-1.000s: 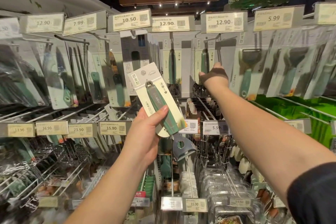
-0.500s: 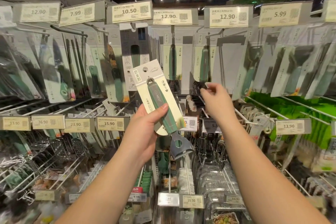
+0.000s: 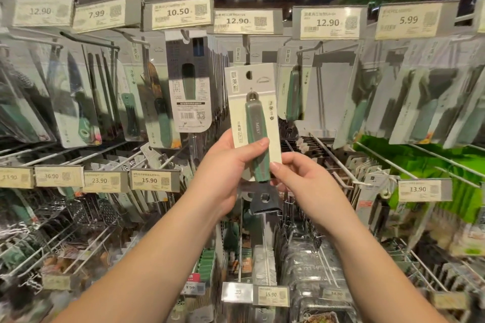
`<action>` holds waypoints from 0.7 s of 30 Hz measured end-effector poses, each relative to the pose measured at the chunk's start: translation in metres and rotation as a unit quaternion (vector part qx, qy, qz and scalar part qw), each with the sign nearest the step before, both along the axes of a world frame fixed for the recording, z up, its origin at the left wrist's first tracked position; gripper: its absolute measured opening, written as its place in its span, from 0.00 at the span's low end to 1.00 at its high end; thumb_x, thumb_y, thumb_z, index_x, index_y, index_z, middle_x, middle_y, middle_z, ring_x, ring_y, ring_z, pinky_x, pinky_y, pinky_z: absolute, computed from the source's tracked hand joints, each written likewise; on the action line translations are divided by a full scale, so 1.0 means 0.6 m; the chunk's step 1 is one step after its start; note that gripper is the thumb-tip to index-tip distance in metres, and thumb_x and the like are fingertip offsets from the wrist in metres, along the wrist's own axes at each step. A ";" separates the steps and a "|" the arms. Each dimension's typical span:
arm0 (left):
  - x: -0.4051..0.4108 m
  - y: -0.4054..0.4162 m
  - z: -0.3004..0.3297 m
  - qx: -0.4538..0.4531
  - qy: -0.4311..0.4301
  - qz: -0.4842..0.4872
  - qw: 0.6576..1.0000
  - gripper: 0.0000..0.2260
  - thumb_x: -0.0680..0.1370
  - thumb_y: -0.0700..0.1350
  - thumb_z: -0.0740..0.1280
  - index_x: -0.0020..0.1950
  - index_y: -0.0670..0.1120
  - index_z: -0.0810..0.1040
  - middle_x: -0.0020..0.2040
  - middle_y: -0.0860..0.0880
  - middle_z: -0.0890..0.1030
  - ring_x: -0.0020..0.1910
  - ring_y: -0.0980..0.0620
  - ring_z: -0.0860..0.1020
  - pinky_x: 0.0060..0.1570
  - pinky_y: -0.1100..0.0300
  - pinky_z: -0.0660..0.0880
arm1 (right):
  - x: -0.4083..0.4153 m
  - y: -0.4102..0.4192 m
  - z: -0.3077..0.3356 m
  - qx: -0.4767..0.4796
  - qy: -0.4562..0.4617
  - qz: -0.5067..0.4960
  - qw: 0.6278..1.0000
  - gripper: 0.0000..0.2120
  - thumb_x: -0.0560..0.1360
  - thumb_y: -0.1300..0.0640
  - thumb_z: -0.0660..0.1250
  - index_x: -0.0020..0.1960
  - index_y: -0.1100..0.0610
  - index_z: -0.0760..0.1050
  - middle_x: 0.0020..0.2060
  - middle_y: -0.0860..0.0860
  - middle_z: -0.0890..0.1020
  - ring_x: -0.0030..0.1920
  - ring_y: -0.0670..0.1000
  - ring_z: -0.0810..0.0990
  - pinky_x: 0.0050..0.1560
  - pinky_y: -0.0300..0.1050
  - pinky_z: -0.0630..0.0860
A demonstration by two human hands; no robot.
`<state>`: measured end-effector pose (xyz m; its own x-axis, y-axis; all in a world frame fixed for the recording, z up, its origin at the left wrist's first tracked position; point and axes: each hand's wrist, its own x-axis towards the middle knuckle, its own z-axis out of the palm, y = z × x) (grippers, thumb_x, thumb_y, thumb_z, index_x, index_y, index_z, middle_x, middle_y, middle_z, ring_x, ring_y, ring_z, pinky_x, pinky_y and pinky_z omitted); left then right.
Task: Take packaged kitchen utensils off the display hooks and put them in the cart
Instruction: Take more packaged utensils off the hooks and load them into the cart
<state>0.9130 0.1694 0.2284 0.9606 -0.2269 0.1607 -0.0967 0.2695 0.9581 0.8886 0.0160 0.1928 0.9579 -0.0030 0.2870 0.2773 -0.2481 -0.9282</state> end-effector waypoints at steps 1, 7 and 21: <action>0.004 -0.004 0.004 0.003 -0.001 0.000 1.000 0.14 0.78 0.38 0.70 0.63 0.48 0.78 0.52 0.47 0.87 0.44 0.51 0.85 0.36 0.55 0.81 | 0.004 0.001 0.004 0.002 -0.005 0.000 1.000 0.06 0.79 0.50 0.68 0.55 0.47 0.79 0.43 0.42 0.85 0.42 0.39 0.82 0.44 0.32 0.76; 0.032 -0.014 0.022 0.011 -0.011 0.031 0.999 0.14 0.76 0.37 0.71 0.61 0.48 0.79 0.51 0.49 0.87 0.47 0.51 0.85 0.40 0.60 0.79 | 0.036 0.009 0.022 0.016 -0.012 0.007 1.000 0.11 0.76 0.50 0.72 0.57 0.47 0.76 0.46 0.45 0.85 0.45 0.41 0.84 0.51 0.41 0.79; 0.057 -0.014 0.057 0.019 -0.030 0.078 0.996 0.09 0.77 0.39 0.71 0.57 0.44 0.77 0.51 0.43 0.86 0.49 0.43 0.84 0.44 0.50 0.79 | 0.089 0.008 0.057 0.063 -0.049 0.027 0.996 0.08 0.76 0.52 0.73 0.55 0.48 0.77 0.46 0.48 0.86 0.50 0.55 0.85 0.59 0.62 0.78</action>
<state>0.9469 0.1611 0.2629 0.9736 -0.0835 0.2126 -0.1914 0.2099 0.9588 0.9421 0.0210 0.2269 0.9254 0.0050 0.3789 0.3770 -0.1139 -0.9192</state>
